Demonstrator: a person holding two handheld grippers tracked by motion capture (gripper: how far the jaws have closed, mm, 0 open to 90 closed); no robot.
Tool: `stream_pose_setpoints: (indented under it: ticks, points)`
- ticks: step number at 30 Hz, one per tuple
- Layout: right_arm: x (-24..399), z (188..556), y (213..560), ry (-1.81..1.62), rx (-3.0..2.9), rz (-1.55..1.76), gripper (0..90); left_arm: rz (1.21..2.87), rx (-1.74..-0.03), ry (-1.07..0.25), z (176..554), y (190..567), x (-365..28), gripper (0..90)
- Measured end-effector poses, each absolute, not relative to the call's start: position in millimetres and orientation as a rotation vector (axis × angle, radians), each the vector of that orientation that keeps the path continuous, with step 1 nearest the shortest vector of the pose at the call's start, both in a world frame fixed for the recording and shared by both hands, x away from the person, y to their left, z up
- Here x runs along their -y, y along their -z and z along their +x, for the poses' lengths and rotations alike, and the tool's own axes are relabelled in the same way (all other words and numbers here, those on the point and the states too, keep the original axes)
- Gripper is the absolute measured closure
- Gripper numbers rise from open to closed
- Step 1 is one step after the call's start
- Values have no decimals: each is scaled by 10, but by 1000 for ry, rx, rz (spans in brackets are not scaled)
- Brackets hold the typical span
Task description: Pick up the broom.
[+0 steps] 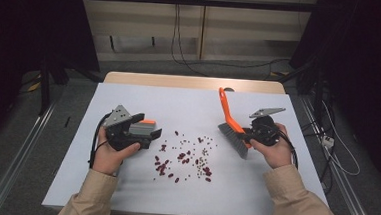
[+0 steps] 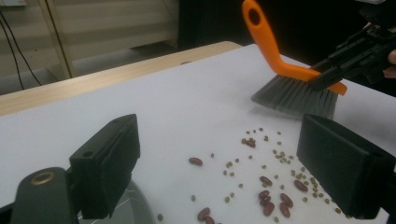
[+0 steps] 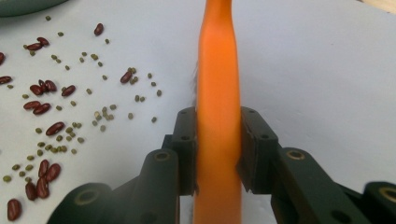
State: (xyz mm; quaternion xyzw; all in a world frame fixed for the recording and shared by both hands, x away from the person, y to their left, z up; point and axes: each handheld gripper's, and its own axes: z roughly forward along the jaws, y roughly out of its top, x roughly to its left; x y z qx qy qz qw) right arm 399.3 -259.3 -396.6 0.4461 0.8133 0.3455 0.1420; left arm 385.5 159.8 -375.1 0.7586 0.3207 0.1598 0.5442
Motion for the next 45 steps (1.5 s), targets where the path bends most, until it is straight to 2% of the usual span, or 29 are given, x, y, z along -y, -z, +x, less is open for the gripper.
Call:
stream_pose_setpoints:
  ticks: [15,22,27,45]
  points:
    - [2430,4028,4088,-1063,-2294,1272,684,1794,-771,-387,3846,3771,-1651,134]
    - [2389,4035,4174,-1082,-2268,1275,625,1795,-772,-388,3845,3774,-1655,134]
    - [2361,4033,4238,-1094,-2239,1267,704,1797,-770,-397,3844,3780,-1684,132]
    - [1845,3905,4309,-998,-2169,1108,708,1787,-772,-397,3808,3791,-1773,120]
